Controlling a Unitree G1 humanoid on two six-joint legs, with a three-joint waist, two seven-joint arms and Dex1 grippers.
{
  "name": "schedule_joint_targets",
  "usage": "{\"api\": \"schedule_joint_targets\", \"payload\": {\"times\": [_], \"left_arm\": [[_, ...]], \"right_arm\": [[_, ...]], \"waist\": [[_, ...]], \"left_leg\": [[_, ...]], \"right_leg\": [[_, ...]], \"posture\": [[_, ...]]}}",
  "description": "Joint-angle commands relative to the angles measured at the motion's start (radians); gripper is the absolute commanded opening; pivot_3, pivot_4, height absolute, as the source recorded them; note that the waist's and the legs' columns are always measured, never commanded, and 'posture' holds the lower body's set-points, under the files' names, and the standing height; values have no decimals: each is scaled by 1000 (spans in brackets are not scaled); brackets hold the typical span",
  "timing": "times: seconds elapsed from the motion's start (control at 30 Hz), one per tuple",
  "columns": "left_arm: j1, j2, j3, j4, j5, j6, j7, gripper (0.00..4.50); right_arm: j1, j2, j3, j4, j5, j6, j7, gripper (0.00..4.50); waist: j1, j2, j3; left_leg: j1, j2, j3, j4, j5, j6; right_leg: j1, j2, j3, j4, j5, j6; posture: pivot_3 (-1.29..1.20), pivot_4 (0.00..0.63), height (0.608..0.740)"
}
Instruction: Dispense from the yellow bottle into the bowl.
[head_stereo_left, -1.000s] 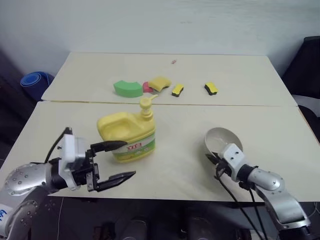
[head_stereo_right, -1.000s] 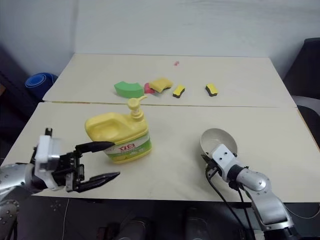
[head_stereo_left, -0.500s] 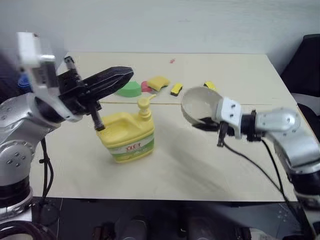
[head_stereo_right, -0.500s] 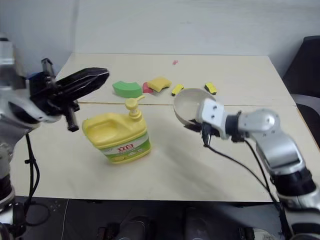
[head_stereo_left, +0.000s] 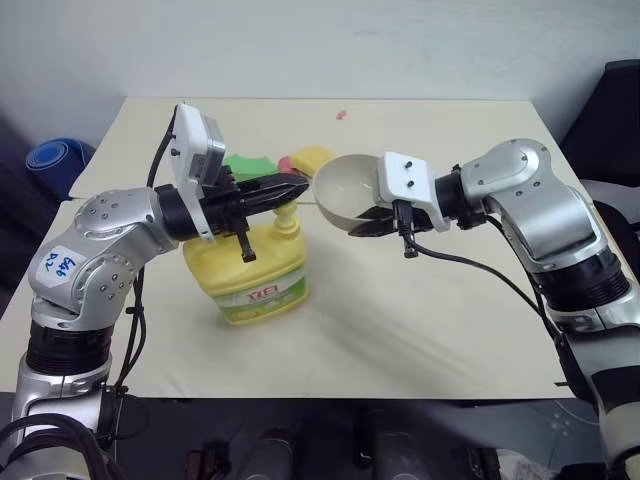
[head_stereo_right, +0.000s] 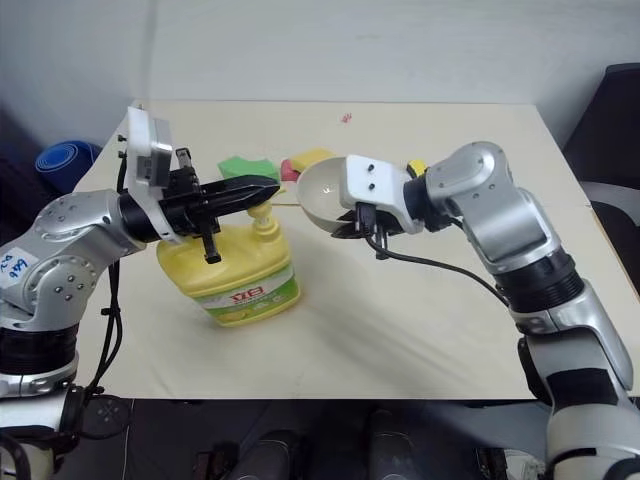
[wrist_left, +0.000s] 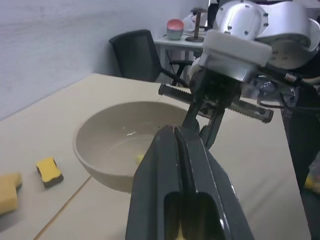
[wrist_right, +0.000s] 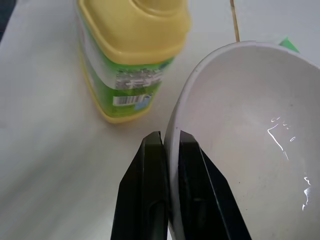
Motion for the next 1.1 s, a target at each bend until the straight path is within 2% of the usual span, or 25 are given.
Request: {"api": "schedule_joint_targets", "payload": {"times": [0.03, 0.43, 0.6, 1.1], "left_arm": [[-18, 23, 28, -22, 15, 23, -2, 61], [-32, 35, 11, -4, 29, 157, 27, 61], [-11, 63, -10, -15, 37, 208, 16, 61], [63, 56, -85, -14, 61, 300, 44, 61]], "right_arm": [[-56, 22, -21, -22, 4, -8, 16, 0], [-92, 69, -24, 6, -17, -42, 17, 0], [-97, 86, -29, 17, -21, -50, 15, 0], [-92, 105, -30, 31, -14, -59, 20, 0]], "waist": [[0, 0, 0], [0, 0, 0], [-1, 0, 0], [1, 1, -2]], "left_leg": [[0, 0, 0, 0, 0, 0], [1, -1, 0, 1, 0, 0], [2, -1, 0, 0, 0, 0], [5, -2, 0, 0, 0, 0]], "right_leg": [[0, 0, 0, 1, 0, 0], [0, -1, 2, 3, 0, 0], [0, -1, 2, 3, 0, 0], [3, -1, 3, 4, 0, 0]], "posture": [[0, 150, 740], [0, 150, 740], [0, 150, 740], [0, 150, 740]]}}
